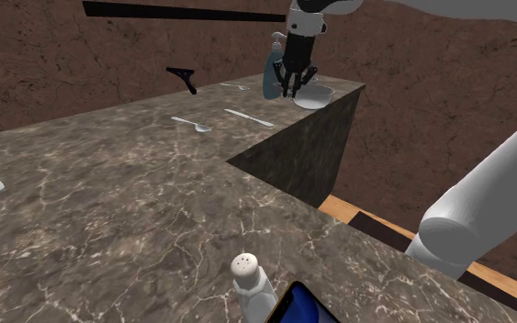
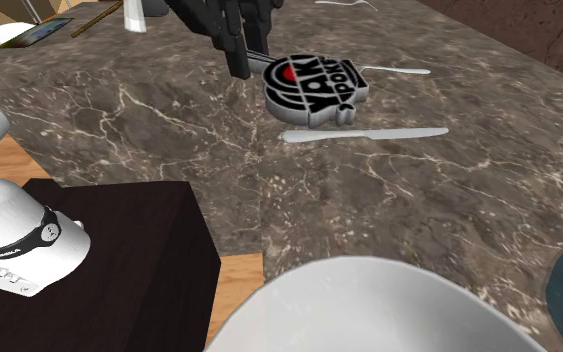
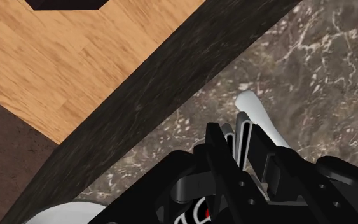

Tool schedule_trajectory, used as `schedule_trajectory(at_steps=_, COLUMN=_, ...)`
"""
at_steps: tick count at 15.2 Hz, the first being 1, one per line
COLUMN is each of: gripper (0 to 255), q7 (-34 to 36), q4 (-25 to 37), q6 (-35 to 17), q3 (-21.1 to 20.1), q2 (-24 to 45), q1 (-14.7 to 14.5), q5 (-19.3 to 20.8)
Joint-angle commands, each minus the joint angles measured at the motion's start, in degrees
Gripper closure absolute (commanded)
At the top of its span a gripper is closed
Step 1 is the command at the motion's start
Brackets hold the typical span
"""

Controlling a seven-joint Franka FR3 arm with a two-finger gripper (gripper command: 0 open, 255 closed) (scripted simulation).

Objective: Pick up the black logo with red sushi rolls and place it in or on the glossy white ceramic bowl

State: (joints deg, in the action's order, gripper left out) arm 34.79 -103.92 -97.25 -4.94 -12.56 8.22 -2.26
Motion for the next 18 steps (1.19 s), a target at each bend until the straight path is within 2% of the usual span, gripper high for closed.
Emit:
schedule_trajectory(at_steps=1, gripper=255, q7=0.00, q4=1.84, q6=1.55, q3=0.04, q2=0.31, q1=0.03, q5=0.04)
schedule_trajectory(at_steps=6, gripper=255, q7=0.15, q4=6.98, q6=5.52, q3=0.03, q2=1.49, q1=0.05, q5=0.14)
schedule_trajectory(at_steps=12, gripper=255, q7=-7.48, q4=13.34, q6=6.60, q3=4.55, q2=7.01, q1=3.23, q5=0.28)
schedule_trajectory(at_steps=18, gripper=255, q7=-14.83, q4=23.02, q6=8.80, q3=8.48, q2=14.79, q1=6.80, q5=-0.53)
